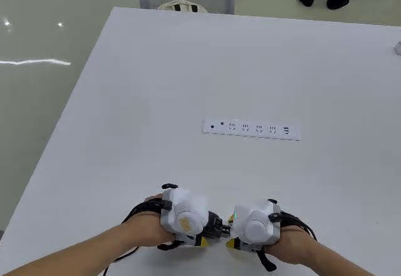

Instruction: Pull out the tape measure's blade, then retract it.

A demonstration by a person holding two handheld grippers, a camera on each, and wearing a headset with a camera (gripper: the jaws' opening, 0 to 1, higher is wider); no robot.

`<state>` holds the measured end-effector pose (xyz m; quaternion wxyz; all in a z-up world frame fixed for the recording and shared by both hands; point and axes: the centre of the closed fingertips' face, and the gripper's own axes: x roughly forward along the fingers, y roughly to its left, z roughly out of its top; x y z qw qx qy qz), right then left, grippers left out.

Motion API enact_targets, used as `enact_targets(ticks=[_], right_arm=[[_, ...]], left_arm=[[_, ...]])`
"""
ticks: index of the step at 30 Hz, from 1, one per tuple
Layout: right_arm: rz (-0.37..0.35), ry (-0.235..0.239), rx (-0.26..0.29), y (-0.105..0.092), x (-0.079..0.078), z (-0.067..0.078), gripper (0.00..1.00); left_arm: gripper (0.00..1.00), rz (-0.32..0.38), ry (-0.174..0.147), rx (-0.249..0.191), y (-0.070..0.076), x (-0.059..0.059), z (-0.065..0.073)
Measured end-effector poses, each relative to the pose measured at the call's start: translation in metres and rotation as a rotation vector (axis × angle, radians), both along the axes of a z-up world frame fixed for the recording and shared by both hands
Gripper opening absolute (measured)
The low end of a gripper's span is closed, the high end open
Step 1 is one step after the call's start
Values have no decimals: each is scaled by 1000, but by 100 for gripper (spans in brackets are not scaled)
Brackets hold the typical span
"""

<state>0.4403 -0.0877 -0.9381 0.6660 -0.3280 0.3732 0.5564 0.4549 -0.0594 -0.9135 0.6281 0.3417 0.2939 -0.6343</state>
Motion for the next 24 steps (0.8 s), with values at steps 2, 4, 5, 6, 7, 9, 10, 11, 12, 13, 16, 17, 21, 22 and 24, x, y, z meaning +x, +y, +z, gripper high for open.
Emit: enact_targets(ticks=[2, 4, 5, 6, 7, 9, 10, 11, 12, 13, 16, 17, 21, 22, 24], right_arm=[[15, 5, 2, 1, -1, 0, 27], [28, 8, 2, 2, -2, 0, 25], [30, 9, 2, 2, -2, 0, 25], [28, 14, 2, 2, -2, -1, 25], [29, 19, 3, 2, -2, -1, 25], [33, 22, 3, 2, -2, 0, 24], [33, 23, 2, 2, -2, -1, 24], [34, 24, 2, 2, -2, -1, 24], [34, 26, 2, 2, -1, -1, 23], [35, 26, 2, 2, 0, -1, 23], [37, 29, 0, 2, 1, -2, 21], [39, 30, -1, 2, 2, -1, 21], [49, 32, -4, 3, 2, -2, 19], [49, 34, -4, 3, 3, -2, 18], [49, 38, -5, 3, 3, -1, 17]], left_arm=[[47, -2, -1, 1, 0, 0, 1], [46, -5, -4, 2, -1, 0, 2], [45, -5, -5, 2, -1, 1, 1], [45, -5, -6, 1, -1, 1, 1], [43, -5, -8, 1, 0, 2, 1], [42, -5, -9, 0, 0, 3, 1], [41, -5, -10, 1, 0, 4, 1], [40, -5, -10, 1, 0, 4, 1], [40, -6, -10, 1, 0, 4, 1], [40, -8, -10, 1, -1, 4, 1], [40, -13, -12, 2, -1, 4, 1], [40, -15, -12, 3, -1, 4, 1], [39, -22, -14, 6, -1, 4, 1], [39, -22, -15, 9, -1, 3, 1], [39, -24, -17, 13, 0, 4, 1]])
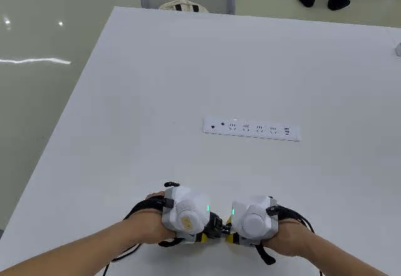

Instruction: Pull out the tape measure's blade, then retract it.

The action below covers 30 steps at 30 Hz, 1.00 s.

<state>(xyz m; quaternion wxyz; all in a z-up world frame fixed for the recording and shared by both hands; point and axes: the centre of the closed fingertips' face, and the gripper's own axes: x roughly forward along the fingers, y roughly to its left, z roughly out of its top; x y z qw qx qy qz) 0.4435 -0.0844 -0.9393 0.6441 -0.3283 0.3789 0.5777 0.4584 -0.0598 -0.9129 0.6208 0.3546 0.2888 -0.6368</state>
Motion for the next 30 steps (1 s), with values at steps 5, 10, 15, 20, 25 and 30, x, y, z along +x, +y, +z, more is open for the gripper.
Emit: enact_targets(ticks=[5, 10, 15, 20, 25, 30], right_arm=[[5, 0, -4, 0, 0, -1, 17], [18, -3, 1, 0, 0, -1, 16], [40, -11, 13, 0, -1, 0, 15], [52, -23, 20, -1, -2, 1, 15], [57, -31, 23, -1, -2, 0, 14], [62, -33, 22, -3, -2, 1, 14]], left_arm=[[39, 3, 0, -1, 0, 0, 0], [38, -5, -10, -3, 0, 0, 0], [37, -15, -27, 2, 0, 0, 1], [37, -21, -29, 10, 0, 0, 0], [37, -22, -31, 13, 1, 0, 0], [37, -22, -33, 17, 1, 0, 1]])
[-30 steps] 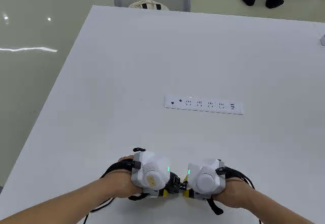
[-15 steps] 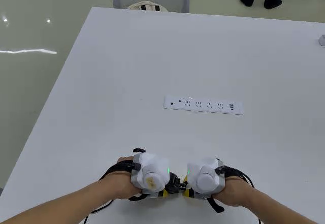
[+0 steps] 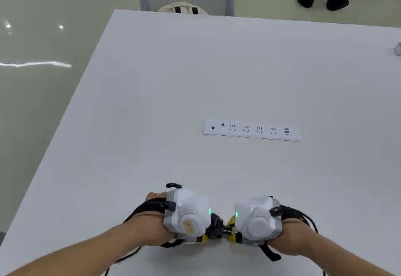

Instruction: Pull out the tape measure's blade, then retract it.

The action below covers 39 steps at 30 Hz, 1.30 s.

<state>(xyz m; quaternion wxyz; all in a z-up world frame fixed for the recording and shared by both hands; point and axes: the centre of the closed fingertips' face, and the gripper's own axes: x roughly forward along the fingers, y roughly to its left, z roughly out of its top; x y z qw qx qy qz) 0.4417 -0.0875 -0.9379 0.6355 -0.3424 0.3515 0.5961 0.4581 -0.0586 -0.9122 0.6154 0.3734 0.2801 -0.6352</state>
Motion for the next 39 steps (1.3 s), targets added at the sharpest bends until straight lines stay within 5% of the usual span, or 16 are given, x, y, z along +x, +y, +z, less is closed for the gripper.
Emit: enact_targets(ticks=[39], right_arm=[[-35, 10, -32, -49, -5, 0, 13]], left_arm=[[37, 9, 2, 9, 0, 1, -2]])
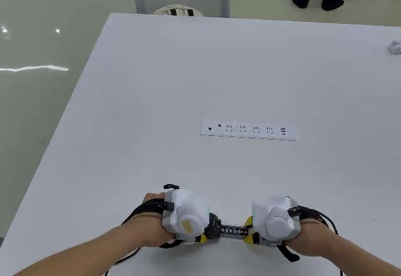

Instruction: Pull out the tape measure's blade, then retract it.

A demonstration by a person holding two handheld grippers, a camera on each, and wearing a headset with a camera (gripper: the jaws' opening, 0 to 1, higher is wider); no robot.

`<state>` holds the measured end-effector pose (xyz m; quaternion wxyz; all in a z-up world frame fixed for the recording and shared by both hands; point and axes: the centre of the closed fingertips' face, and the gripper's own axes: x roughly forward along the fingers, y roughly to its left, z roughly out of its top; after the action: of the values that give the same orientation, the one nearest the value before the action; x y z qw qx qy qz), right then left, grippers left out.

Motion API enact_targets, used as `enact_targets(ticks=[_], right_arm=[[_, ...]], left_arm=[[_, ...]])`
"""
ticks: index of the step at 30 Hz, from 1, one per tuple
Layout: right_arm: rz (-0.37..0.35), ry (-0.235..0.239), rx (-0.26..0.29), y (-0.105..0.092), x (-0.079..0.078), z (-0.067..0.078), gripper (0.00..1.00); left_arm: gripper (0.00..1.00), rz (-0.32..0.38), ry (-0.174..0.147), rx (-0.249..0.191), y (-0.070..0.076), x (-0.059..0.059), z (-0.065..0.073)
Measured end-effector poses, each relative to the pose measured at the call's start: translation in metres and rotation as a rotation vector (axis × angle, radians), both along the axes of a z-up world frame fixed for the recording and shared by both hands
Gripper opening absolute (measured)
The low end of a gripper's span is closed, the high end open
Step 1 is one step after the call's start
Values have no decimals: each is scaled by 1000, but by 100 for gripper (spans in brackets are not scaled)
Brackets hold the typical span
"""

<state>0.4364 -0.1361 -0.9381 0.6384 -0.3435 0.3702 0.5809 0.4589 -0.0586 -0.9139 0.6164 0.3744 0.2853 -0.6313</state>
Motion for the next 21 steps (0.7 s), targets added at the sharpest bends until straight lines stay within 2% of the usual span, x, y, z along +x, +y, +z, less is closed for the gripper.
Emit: enact_targets(ticks=[21], right_arm=[[-23, -4, -19, -28, -5, 1, 13]], left_arm=[[37, 0, -2, 4, -1, 0, 0]])
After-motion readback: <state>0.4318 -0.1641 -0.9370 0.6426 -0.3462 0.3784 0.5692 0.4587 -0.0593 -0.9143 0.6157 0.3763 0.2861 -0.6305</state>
